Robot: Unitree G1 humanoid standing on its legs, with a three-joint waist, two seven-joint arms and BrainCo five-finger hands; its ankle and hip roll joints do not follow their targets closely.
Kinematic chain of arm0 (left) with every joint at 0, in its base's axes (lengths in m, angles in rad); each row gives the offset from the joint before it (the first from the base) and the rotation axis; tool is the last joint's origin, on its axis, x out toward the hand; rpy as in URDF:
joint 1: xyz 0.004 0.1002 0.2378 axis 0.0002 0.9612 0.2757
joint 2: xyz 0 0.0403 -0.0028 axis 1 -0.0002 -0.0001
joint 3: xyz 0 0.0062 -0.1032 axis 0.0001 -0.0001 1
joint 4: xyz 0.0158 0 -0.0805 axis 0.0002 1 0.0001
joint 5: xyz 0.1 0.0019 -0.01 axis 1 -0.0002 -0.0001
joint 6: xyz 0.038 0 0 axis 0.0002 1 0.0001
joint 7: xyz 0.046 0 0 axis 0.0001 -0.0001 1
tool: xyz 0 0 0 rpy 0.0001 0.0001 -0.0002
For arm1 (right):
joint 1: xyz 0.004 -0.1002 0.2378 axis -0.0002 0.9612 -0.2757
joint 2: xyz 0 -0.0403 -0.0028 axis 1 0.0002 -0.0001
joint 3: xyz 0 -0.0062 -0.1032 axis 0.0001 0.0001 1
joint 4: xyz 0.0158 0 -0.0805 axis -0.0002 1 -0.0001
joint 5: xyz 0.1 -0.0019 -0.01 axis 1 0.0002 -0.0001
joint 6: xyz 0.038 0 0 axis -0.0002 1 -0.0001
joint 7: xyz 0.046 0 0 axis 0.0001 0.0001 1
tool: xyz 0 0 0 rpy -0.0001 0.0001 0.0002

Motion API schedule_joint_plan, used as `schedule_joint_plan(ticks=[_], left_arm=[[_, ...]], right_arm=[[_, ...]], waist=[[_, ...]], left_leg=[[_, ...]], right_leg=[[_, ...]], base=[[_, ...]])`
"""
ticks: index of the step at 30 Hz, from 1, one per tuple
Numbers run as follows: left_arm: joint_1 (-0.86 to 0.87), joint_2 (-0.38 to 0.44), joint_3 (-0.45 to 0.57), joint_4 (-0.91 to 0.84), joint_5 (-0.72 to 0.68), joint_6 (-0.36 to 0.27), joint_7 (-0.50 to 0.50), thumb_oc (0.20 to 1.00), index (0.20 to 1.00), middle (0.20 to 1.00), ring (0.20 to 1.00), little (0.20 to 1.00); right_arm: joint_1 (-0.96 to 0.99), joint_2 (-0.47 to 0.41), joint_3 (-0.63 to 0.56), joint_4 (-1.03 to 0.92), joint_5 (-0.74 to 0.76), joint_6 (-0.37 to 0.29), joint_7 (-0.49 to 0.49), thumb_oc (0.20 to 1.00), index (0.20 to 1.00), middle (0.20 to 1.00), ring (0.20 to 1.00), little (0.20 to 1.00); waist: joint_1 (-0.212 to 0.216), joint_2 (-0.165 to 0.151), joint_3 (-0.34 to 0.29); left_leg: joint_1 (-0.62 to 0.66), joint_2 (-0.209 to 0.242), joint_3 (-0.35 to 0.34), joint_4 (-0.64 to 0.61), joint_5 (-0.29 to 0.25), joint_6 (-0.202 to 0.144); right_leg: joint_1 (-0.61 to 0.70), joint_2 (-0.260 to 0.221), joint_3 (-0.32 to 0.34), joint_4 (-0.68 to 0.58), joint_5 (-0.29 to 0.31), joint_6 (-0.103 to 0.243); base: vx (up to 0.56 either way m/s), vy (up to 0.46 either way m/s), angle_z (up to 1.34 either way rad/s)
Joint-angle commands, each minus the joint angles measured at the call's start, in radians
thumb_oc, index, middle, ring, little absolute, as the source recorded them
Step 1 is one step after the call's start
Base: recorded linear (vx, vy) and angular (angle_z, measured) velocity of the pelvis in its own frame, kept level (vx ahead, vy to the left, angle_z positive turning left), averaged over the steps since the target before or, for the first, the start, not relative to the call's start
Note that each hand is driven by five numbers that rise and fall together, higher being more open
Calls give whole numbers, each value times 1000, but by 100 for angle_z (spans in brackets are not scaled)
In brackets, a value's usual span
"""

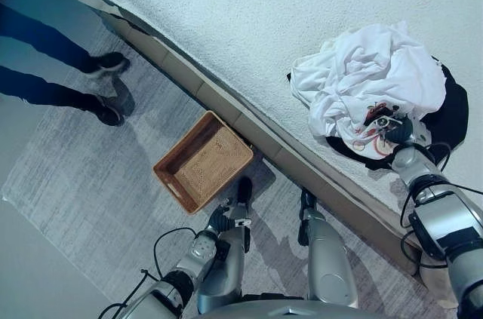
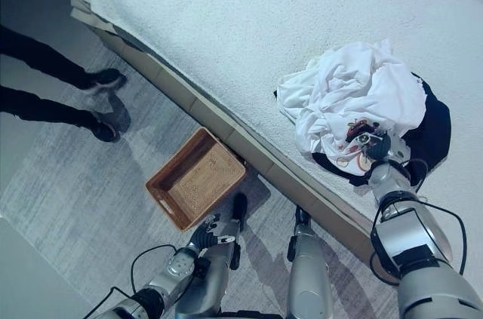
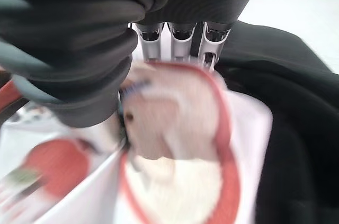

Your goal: Pick up clothes into the bucket

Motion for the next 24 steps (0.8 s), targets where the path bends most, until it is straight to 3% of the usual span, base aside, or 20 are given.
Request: schedule_joint_plan(ticks=[1, 8, 11, 17, 24], left_arm=[[-25, -14, -15, -6, -39, -30, 21, 1000, 1000, 1000, 1000, 1000], [-8, 9, 23, -5, -57, -49, 39, 1000, 1000, 1000, 1000, 1000], [7, 46, 52, -34, -45, -67, 42, 1000, 1000, 1000, 1000, 1000], [11, 121, 74, -130, -8, -88, 49, 1000, 1000, 1000, 1000, 1000], [1, 233, 112, -396, -28, -116, 25, 1000, 1000, 1000, 1000, 1000]], right_arm=[[-53, -13, 50, -113, 28, -38, -32, 200, 200, 200, 200, 200], [-120, -64, 30, -387, 93, -79, -97, 200, 200, 200, 200, 200], [-161, -148, 2, -584, 86, -101, -126, 200, 200, 200, 200, 200], [-200, -209, -10, -694, 83, -117, -116, 200, 200, 200, 200, 200], [-248, -258, -15, -771, 79, -118, -88, 200, 200, 200, 200, 200]], waist=[[-9, -71, 14], [-30, -121, 7], [-37, -154, -14], [-36, -190, -52], [-36, -221, -132]], left_leg=[[5, -45, 10, 71, -55, 45], [0, -56, 47, 169, -114, 52], [12, -57, 76, 217, -154, 53], [54, -42, 110, 215, -172, 50], [133, -30, 147, 164, -171, 48]], right_leg=[[24, -39, 59, 29, -2, 21], [37, -38, 101, 33, 6, 27], [52, -35, 132, 29, 16, 33], [102, -23, 153, -44, 58, 46], [204, -5, 158, -160, 95, 58]], base=[[-12, 24, 4], [-7, 44, -8], [-2, 67, -17], [0, 42, -26], [26, 17, -22]])
